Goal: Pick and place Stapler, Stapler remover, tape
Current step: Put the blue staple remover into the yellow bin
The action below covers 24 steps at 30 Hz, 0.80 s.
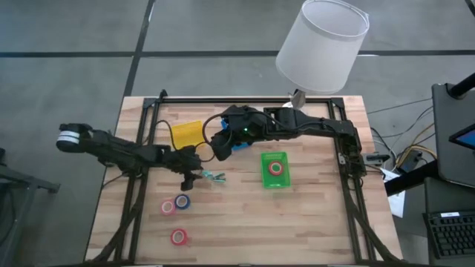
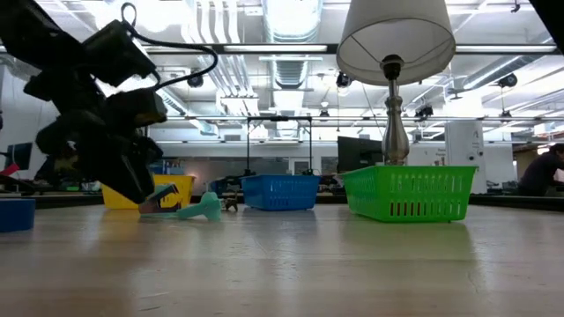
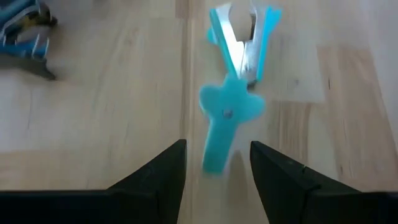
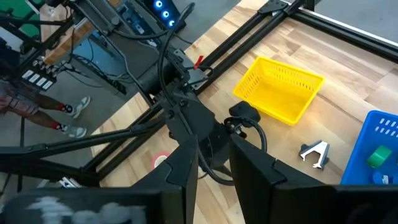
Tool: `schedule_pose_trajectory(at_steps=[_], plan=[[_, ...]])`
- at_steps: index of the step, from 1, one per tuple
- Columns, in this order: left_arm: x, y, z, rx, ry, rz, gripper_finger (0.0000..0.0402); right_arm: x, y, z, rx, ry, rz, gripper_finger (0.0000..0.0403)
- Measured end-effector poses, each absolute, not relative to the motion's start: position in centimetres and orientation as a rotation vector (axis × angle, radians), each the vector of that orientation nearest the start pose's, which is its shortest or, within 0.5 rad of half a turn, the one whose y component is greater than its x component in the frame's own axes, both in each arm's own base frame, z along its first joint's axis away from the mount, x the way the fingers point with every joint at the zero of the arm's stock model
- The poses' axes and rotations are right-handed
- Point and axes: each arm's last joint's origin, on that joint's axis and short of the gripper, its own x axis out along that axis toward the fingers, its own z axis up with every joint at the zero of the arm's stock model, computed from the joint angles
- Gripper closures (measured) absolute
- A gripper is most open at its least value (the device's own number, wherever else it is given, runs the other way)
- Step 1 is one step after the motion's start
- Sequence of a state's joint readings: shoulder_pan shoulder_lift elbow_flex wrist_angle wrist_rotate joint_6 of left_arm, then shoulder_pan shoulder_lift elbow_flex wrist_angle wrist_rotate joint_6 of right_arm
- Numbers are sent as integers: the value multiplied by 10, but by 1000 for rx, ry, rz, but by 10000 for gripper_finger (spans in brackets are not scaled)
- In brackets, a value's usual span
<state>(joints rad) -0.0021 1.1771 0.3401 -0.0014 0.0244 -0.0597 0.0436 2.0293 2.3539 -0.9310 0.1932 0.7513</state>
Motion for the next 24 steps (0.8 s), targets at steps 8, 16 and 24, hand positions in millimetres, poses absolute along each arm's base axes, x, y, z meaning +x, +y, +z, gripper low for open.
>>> schedule_pose_trajectory(at_steps=[8,16,24], plan=[[197,-1,130,-89,867,-1,252,429,13,420,653,518,-362,329],[204,-1,138,-181,837,38,358,429,12,420,653,516,-362,339],[202,-1,145,-211,871,71,363,429,12,420,648,517,-361,335]])
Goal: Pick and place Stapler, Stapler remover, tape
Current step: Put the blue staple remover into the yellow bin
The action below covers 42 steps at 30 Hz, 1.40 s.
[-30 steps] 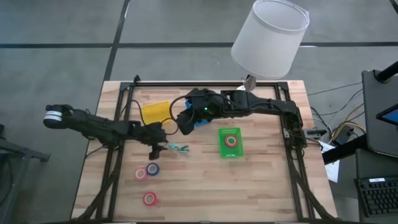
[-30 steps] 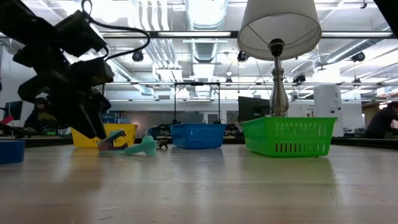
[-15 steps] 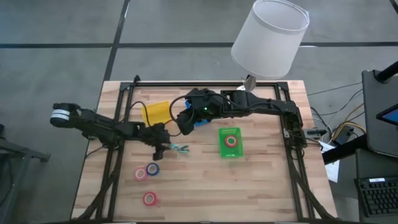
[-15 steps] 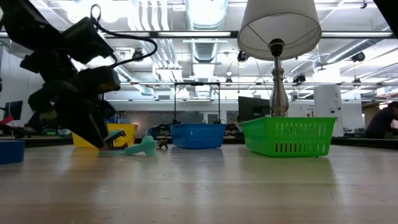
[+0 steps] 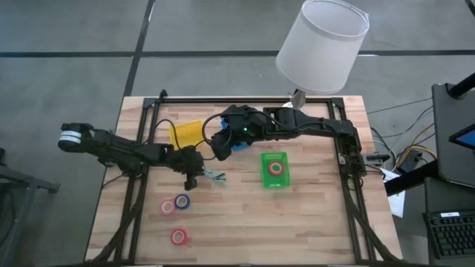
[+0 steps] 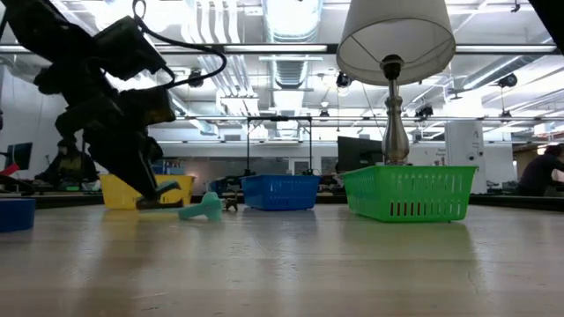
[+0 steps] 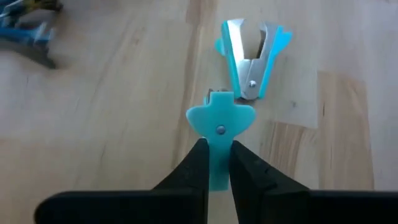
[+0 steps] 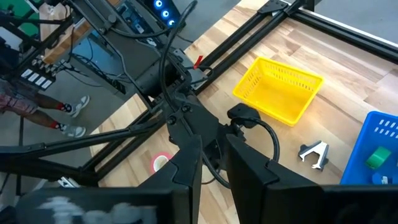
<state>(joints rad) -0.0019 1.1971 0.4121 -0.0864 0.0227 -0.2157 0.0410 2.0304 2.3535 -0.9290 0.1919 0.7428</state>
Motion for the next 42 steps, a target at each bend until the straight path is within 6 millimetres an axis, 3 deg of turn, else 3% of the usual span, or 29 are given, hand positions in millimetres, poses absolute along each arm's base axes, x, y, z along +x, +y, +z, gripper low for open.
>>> schedule_pose_trajectory(at_steps=[6,11,22,35,42], plan=[[190,3,156,-219,852,244,343,430,11,421,645,505,-358,332],[173,7,171,-235,796,411,353,433,10,425,603,467,-327,339],[152,20,209,-392,476,782,347,434,3,429,423,448,-273,343],[144,67,194,-562,447,1114,344,431,4,431,323,471,-215,349],[142,86,174,-710,579,1064,346,431,6,432,332,478,-188,349]])
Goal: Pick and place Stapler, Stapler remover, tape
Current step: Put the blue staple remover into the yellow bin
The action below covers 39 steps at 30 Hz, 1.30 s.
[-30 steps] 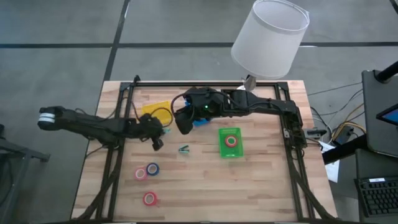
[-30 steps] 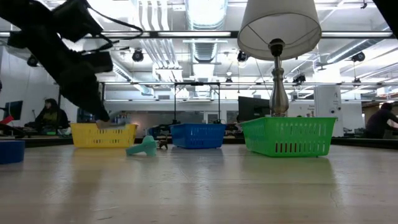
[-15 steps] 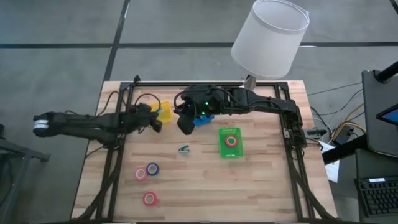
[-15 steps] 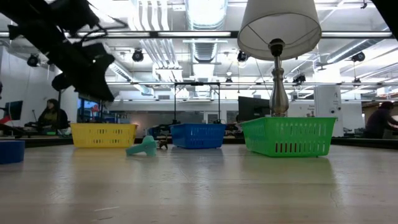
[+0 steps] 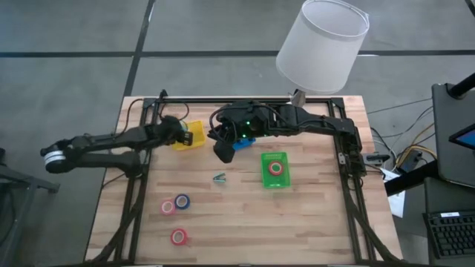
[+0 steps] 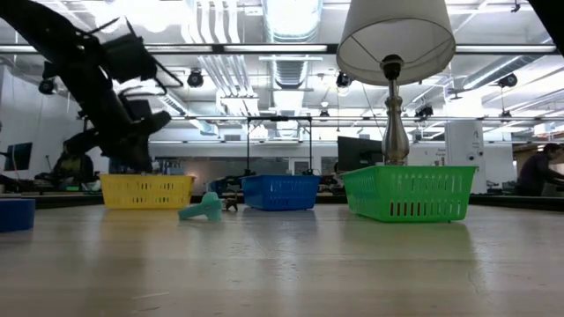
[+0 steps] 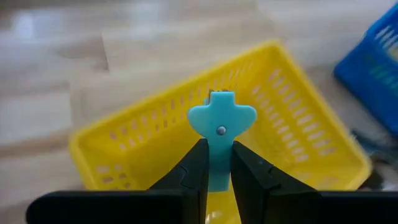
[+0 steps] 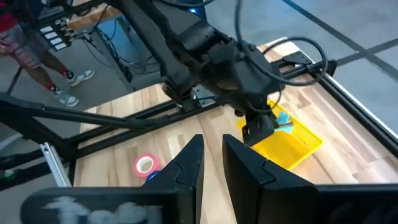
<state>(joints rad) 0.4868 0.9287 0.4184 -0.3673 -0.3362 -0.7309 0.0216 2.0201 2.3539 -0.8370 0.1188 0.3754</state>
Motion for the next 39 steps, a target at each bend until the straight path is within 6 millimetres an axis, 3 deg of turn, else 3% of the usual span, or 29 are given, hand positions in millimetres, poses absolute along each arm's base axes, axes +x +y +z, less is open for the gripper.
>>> schedule_pose_trajectory(at_steps=[9,21,32,39], plan=[[153,92,155,-721,712,1010,338,430,6,433,347,474,-191,351],[166,98,149,-785,694,967,296,430,6,433,347,472,-192,351],[170,100,175,-741,594,934,208,430,6,433,348,471,-194,351],[176,99,205,-732,520,782,200,430,6,433,348,470,-194,351]])
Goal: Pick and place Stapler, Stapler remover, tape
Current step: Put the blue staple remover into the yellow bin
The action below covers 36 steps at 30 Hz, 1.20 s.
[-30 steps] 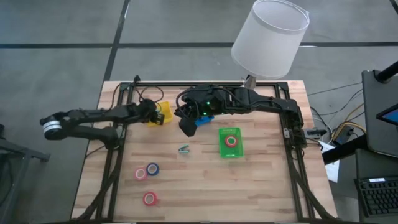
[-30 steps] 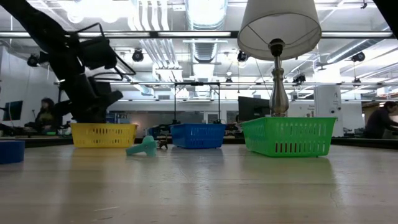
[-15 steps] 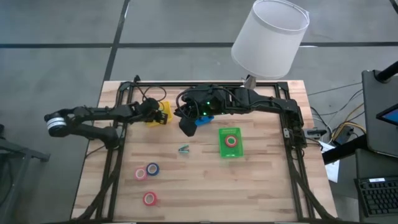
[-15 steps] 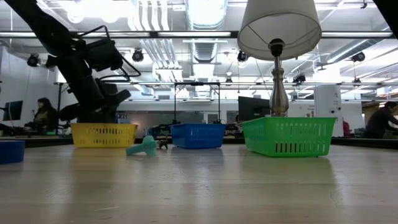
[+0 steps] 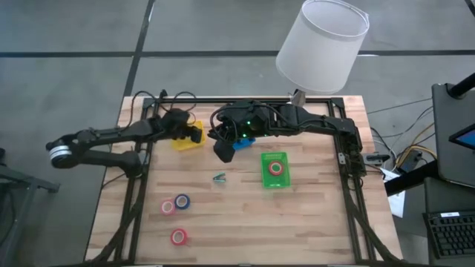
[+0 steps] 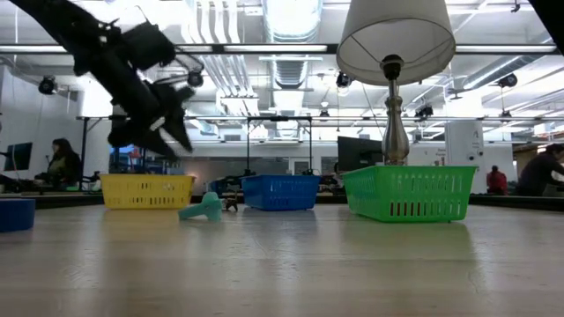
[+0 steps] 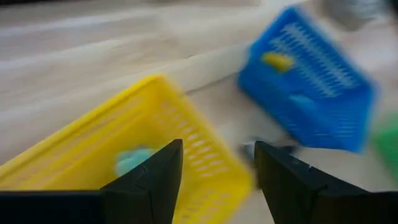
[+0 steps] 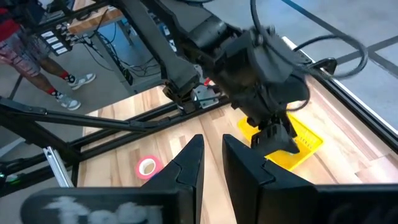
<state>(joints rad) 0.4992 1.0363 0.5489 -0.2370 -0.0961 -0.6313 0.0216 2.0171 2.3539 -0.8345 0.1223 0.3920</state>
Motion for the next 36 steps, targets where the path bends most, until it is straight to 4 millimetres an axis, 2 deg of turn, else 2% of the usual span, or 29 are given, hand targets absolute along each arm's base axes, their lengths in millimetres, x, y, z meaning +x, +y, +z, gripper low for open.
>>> schedule_pose_trajectory(at_steps=[3,8,13,16,20,30,36], plan=[[184,93,221,-730,507,620,200,430,6,433,345,470,-194,351],[201,69,240,-592,541,307,200,430,6,433,343,469,-194,351],[214,40,242,-468,591,142,200,430,5,433,336,466,-203,351],[218,23,232,-434,649,108,200,430,4,434,338,465,-206,351],[226,11,219,-444,696,179,200,430,4,434,339,465,-206,351],[256,8,179,-425,843,218,200,430,5,433,346,464,-204,351],[271,7,162,-458,917,197,224,430,6,433,347,465,-202,351]])
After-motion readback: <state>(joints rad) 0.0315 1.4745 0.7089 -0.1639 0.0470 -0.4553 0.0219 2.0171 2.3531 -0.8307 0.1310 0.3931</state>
